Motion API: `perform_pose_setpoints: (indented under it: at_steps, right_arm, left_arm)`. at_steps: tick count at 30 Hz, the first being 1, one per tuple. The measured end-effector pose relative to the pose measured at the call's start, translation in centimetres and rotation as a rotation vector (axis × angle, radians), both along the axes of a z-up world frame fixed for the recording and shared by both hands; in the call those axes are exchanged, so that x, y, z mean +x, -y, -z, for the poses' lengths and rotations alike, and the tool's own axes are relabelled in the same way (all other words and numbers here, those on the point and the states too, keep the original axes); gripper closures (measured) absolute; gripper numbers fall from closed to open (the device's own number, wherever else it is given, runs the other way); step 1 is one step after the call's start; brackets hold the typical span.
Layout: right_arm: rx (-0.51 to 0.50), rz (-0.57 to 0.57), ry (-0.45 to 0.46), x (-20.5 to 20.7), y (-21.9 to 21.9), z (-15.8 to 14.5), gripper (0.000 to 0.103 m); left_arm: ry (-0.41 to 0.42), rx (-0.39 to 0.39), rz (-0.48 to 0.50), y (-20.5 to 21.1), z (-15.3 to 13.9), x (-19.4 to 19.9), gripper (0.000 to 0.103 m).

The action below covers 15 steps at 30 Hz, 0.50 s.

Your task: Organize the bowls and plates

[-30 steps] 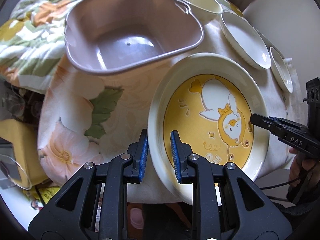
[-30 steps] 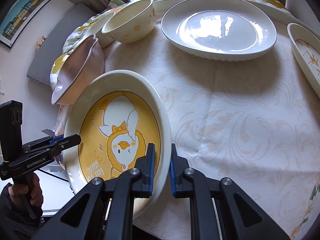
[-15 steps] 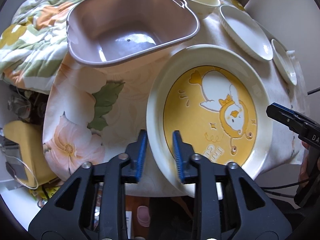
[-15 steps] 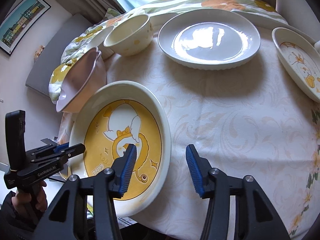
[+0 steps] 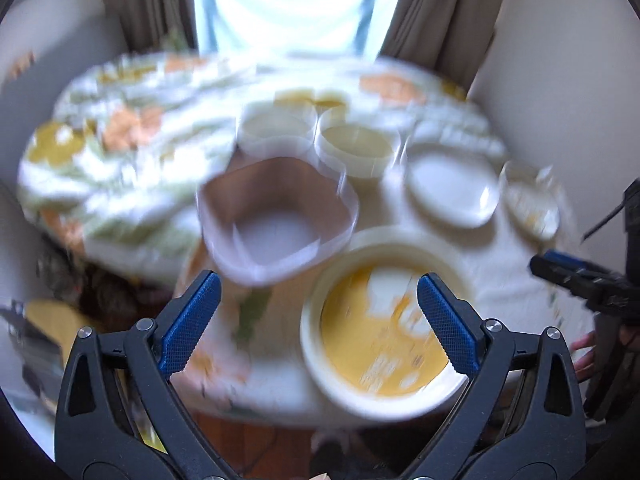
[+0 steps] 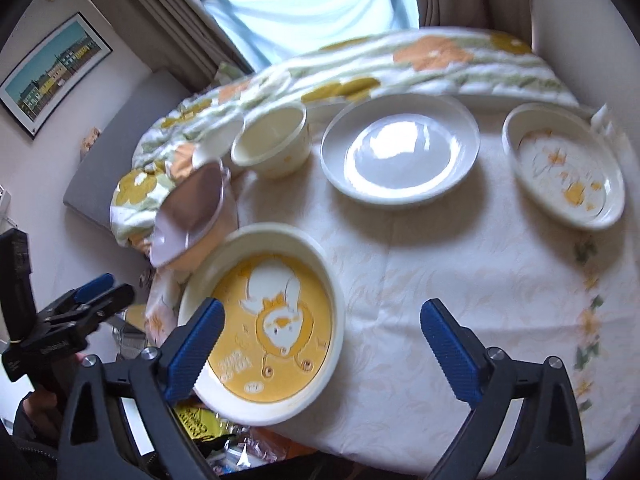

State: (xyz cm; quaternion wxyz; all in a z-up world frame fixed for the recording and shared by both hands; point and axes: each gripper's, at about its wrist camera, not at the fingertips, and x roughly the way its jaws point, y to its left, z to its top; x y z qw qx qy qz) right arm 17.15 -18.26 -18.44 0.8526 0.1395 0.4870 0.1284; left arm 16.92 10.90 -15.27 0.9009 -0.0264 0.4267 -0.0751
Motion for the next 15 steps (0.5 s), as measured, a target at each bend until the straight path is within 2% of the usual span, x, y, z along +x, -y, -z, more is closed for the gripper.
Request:
perform_pose_setpoints:
  at_steps: [1, 2, 4, 6, 10, 13, 15]
  right_arm:
    - [-0.007, 0.003, 0.029, 0.1, 0.4, -1.0, 0.005]
    - [-0.016, 0.008, 0.063, 0.4, 1.0, -2.1, 0.005]
    - [-0.044, 0.02, 0.12, 1.1, 2.2, -3.9, 0.005]
    - [-0.077, 0.017, 0.157, 2.1, 3.5, -5.4, 0.005]
    - [-0.132, 0.0, 0.114, 5.6, 6.4, -6.8, 0.005]
    - [-0.194, -0.027, 0.121, 9.0, 8.4, -6.7, 0.005]
    - [-0.202, -0.072, 0.083, 11.5, 10.0, -5.8, 0.005]
  left_arm:
    - [0.062, -0.006, 0.005, 0.3, -1.6, -0.1, 0.0]
    - [0.117, -0.01, 0.009, 0.7, -3.0, -0.1, 0.0]
    - [0.154, -0.015, 0.019, 1.3, -4.4, 0.5, 0.0]
    - [0.115, -0.024, 0.025, 2.4, -4.5, 2.1, 0.0]
    - [0.032, -0.056, 0.023, 4.8, -3.6, 5.1, 0.0]
    - [-0.018, -0.062, 0.0, 7.5, -2.3, 7.2, 0.0]
    - [-0.049, -0.065, -0.023, 9.1, -1.1, 8.5, 0.0]
